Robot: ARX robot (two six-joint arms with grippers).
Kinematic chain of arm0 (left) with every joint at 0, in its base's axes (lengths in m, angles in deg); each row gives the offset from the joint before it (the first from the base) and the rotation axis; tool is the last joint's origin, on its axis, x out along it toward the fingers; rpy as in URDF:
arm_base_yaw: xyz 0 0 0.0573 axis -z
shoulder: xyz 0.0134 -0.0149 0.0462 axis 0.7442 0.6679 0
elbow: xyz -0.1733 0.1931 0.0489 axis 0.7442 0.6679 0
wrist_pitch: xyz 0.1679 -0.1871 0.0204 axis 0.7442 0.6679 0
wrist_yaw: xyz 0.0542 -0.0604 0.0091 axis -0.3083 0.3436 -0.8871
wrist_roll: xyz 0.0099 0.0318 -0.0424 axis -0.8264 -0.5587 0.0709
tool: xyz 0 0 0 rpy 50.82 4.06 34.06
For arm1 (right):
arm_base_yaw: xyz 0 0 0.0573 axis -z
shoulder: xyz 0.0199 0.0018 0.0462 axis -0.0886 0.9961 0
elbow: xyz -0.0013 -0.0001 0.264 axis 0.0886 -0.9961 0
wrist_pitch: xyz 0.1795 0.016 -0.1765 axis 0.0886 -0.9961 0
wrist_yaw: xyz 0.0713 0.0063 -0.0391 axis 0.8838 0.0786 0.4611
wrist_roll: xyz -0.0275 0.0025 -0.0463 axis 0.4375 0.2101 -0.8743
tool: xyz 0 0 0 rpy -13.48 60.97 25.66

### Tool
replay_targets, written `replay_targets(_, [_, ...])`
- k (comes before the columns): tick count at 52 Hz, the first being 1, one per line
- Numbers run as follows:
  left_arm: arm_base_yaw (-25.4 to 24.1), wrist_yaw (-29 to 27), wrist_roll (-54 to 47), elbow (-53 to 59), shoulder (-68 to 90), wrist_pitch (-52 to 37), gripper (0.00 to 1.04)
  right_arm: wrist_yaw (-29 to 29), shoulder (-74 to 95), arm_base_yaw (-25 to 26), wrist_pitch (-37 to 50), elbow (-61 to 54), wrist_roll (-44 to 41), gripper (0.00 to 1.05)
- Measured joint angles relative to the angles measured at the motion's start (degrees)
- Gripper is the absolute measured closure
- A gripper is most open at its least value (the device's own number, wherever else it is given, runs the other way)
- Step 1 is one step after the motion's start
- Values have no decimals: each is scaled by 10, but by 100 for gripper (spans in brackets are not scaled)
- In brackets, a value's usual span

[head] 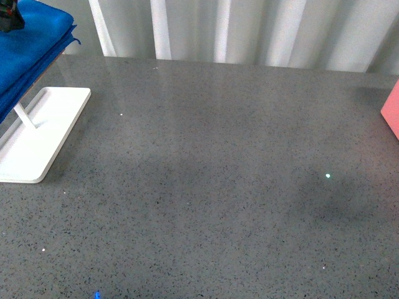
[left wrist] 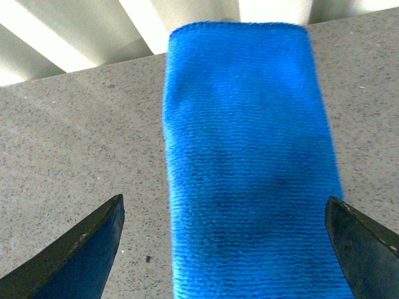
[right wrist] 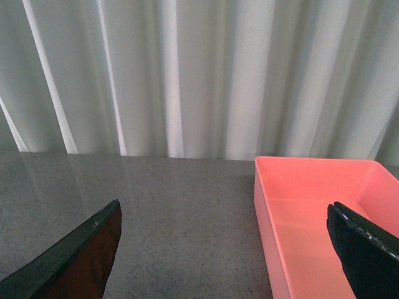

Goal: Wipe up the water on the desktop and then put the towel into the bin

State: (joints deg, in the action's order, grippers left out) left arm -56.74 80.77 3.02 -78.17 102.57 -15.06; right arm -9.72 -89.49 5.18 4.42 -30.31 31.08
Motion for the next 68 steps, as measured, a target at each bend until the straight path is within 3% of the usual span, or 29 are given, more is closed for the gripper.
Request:
replay_targets(14, [-25, 4, 9, 0, 16, -1, 7, 0, 0, 0, 0, 0, 0, 7])
replay_targets(40, [-20, 30, 58, -3, 24, 40, 7, 0, 0, 0, 0, 0, 0, 7])
replay_targets(56, [-12, 37, 58, -4, 23, 39, 71, 0, 0, 0, 0, 0, 0, 7])
replay_targets(64, [-12, 39, 58, -11, 20, 46, 96, 0, 0, 0, 0, 0, 0, 7])
replay_targets(68, [-12, 39, 58, -11, 16, 47, 101, 0, 0, 0, 0, 0, 0, 7])
